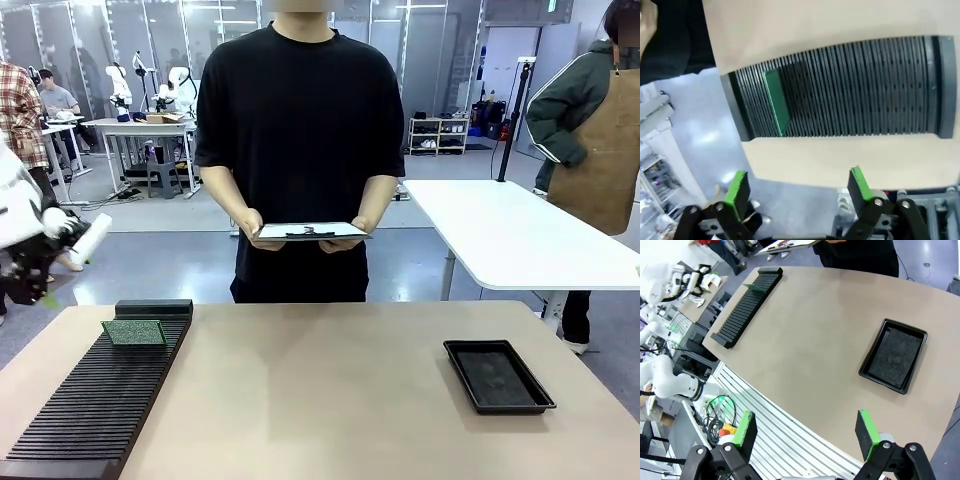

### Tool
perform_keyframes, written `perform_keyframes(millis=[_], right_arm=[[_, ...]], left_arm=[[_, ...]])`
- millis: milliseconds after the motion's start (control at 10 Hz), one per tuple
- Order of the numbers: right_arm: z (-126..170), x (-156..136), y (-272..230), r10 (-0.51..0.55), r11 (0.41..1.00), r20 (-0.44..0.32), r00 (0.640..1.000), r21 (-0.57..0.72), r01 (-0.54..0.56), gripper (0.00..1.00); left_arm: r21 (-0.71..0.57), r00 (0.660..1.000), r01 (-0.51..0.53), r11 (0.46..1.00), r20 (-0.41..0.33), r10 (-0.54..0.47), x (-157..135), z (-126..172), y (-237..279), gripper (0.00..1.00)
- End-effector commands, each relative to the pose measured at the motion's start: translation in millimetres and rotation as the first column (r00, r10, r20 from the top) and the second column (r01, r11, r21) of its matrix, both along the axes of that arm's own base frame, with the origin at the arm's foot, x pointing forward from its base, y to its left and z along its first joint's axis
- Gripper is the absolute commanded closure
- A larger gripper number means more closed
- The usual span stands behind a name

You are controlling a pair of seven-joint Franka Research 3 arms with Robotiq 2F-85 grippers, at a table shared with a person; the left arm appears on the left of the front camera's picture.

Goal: Inspect the PCB.
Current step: Pick up the Blank PCB and present it to the human.

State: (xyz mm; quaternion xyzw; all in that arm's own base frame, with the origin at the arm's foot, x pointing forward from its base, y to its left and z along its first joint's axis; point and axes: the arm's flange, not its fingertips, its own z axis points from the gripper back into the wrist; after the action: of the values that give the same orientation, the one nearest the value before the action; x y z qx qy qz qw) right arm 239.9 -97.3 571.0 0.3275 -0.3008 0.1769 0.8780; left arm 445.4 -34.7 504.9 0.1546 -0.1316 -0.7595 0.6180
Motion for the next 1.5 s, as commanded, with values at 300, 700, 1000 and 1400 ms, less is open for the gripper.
perform_keyframes(millis=[300,700,1000,1400], right_arm=[[-1,-1,-1,0.007,1.000,0.002,1.000,-0.001,-0.007,0.00],[-1,-1,-1,0.007,1.000,0.002,1.000,-0.001,-0.007,0.00],[-1,-1,-1,0.007,1.000,0.002,1.000,-0.001,-0.007,0.00],[-1,-1,-1,0.007,1.000,0.002,1.000,-0.001,-0.007,0.00]], left_arm=[[-0.027,0.991,-0.035,0.999,-0.129,0.031,99,-75,2,0.00],[0.000,0.975,-0.091,0.996,-0.203,0.090,134,-110,6,0.00],[-0.006,0.966,-0.116,0.993,-0.233,0.111,142,-121,12,0.00],[-0.029,0.954,-0.148,0.989,-0.267,0.135,149,-138,14,0.72]])
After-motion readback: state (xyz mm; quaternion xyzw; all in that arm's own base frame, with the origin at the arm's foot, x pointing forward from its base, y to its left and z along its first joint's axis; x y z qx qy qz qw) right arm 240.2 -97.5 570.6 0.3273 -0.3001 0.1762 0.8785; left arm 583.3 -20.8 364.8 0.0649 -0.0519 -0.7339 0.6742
